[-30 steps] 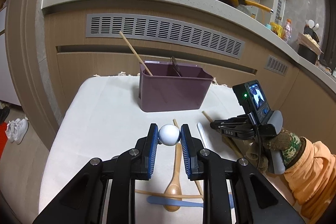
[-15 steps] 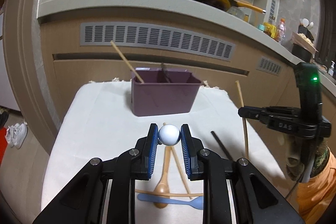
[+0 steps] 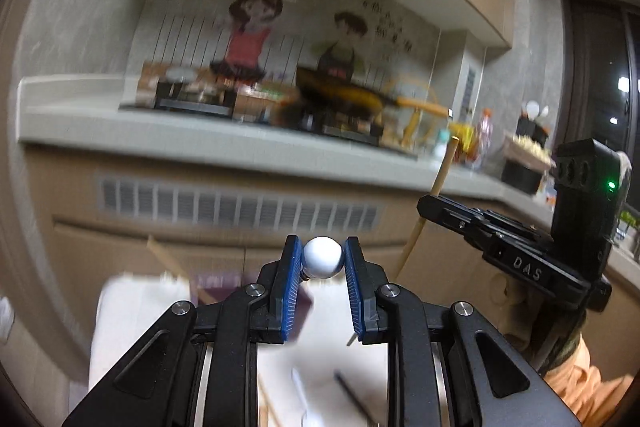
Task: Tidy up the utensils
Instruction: 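Carry both held utensils over the purple caddy and drop them in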
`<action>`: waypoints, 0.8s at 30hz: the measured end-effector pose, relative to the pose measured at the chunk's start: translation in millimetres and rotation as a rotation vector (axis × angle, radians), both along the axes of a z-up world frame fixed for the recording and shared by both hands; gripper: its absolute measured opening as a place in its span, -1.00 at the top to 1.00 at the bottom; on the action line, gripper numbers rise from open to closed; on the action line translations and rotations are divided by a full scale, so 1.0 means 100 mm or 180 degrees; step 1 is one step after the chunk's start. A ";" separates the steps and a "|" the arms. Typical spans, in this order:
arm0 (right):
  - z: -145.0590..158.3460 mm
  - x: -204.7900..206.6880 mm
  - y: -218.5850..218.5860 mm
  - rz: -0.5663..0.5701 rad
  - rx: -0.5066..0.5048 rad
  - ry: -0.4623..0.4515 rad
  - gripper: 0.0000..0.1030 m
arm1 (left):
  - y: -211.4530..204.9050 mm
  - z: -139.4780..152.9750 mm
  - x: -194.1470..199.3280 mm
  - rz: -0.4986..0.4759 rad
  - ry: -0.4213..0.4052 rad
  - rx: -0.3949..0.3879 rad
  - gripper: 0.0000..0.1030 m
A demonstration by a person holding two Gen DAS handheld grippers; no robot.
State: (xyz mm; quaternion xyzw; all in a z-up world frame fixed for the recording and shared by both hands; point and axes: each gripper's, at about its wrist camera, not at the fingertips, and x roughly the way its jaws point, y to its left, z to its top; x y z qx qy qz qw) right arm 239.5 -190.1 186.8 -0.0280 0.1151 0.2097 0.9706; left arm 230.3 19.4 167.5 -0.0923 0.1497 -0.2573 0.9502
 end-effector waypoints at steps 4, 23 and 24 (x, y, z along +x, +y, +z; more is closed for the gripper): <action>0.22 0.30 0.09 -0.0131 -0.0046 -0.0201 0.88 | -0.02 0.15 0.48 -0.0153 0.0045 -0.0219 0.55; -1.39 1.97 0.21 -0.0163 -0.0145 0.1097 0.88 | -0.07 -1.48 2.11 -0.0233 0.1328 -0.0338 0.48; -1.49 2.01 0.20 -0.0164 -0.0142 0.1179 0.88 | -0.09 -1.53 2.11 -0.0222 0.1347 -0.0294 0.42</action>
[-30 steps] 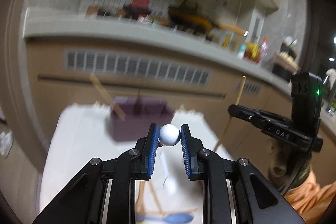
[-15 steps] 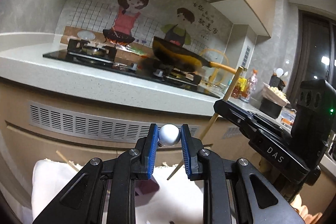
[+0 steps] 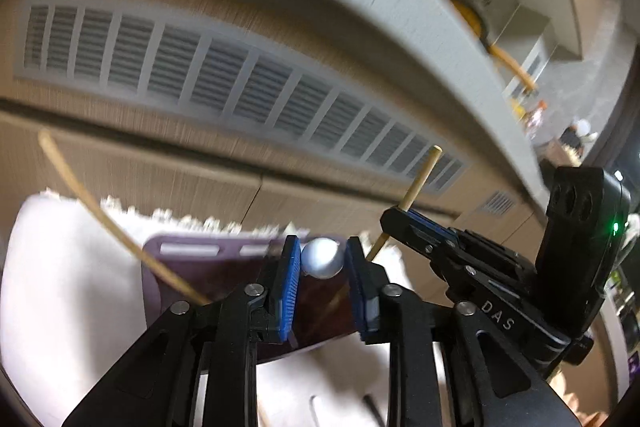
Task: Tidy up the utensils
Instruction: 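Carry both held utensils over the purple caddy and drop them in, then grasp the blue plastic spoon by its handle with the right gripper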
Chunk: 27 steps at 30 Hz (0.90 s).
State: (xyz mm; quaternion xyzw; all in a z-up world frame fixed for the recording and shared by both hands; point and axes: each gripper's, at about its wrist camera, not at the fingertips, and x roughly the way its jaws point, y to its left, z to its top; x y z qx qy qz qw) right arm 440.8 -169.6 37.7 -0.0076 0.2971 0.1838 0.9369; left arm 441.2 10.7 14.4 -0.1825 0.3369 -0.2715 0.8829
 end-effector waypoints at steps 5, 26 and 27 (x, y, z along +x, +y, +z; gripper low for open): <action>-0.23 0.02 -0.04 -0.0040 -0.0018 0.0125 0.78 | 0.00 -0.08 -0.19 0.0151 -0.0209 0.0301 -0.01; -0.71 -1.93 -0.01 0.0394 -0.0875 -0.0040 -0.80 | 0.24 -0.42 -2.15 0.0552 -0.0509 0.1546 -0.78; -0.75 -2.01 0.06 0.0474 -0.0886 -0.0006 -0.81 | 0.27 -0.46 -2.23 0.0598 -0.0476 0.1552 -0.78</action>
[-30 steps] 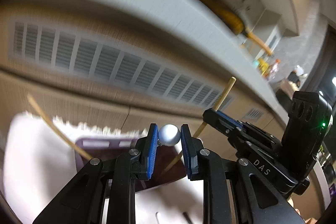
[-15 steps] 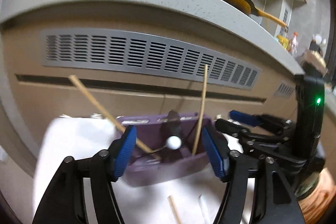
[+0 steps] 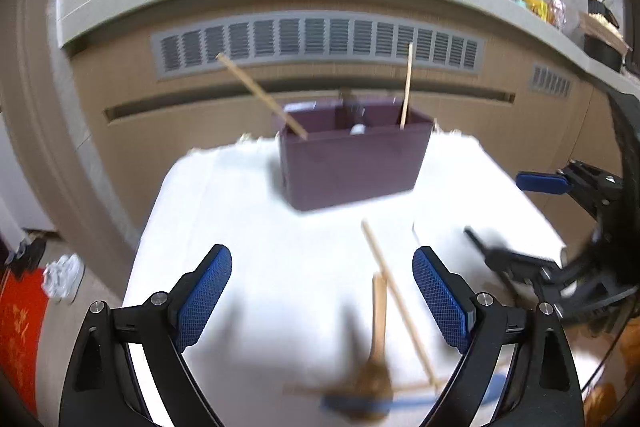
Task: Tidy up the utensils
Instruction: 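Grasp the blue plastic spoon by its handle with the right gripper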
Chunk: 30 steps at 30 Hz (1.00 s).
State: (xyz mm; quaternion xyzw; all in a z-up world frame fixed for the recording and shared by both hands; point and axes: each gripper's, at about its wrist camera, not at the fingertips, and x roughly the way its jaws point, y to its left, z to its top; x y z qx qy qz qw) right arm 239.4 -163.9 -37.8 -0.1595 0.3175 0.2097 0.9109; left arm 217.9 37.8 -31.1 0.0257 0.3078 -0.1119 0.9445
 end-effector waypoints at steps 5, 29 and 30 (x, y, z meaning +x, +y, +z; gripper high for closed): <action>-0.20 -0.31 0.22 0.0355 0.0059 0.0284 -0.81 | 0.24 -0.18 -0.29 0.0298 0.0169 -0.0111 -0.78; -0.74 -0.29 0.91 0.1155 -0.0066 0.1195 0.57 | 0.89 -0.44 -0.39 0.0757 0.0534 -0.0510 -0.79; -0.74 -0.30 0.92 0.1168 -0.0081 0.1172 0.57 | 0.89 -0.45 -0.38 0.0761 0.0542 -0.0519 -0.79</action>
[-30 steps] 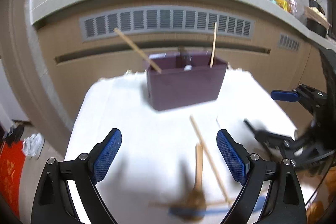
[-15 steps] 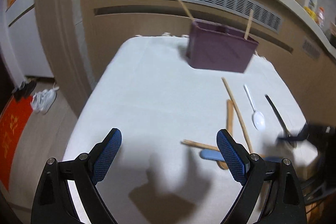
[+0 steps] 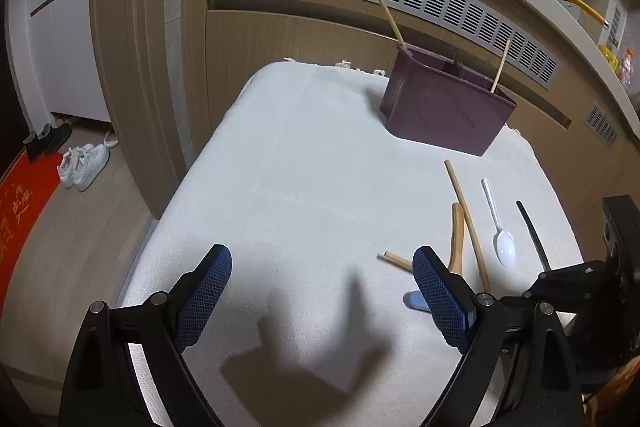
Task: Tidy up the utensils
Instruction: 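Grasp the blue plastic spoon by its handle with the right gripper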
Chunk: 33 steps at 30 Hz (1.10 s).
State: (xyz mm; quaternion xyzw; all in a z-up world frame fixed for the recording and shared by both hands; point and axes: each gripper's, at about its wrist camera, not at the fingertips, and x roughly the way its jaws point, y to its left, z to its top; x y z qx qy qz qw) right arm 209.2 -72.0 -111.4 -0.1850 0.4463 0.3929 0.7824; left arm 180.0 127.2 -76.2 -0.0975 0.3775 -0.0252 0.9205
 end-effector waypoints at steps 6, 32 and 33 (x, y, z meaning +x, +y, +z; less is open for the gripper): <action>0.03 -0.01 0.00 -0.0071 -0.0057 -0.0034 0.80 | 0.02 -0.03 0.02 0.0007 0.0059 -0.0074 -0.79; 0.33 0.32 -1.38 -0.1473 0.0800 -0.0037 0.83 | -1.36 -0.05 0.56 -0.1323 0.0269 0.0313 0.36; 0.31 0.32 -1.39 -0.1478 0.0804 -0.0028 0.84 | -1.37 -0.06 0.59 -0.1323 0.0278 0.0348 0.38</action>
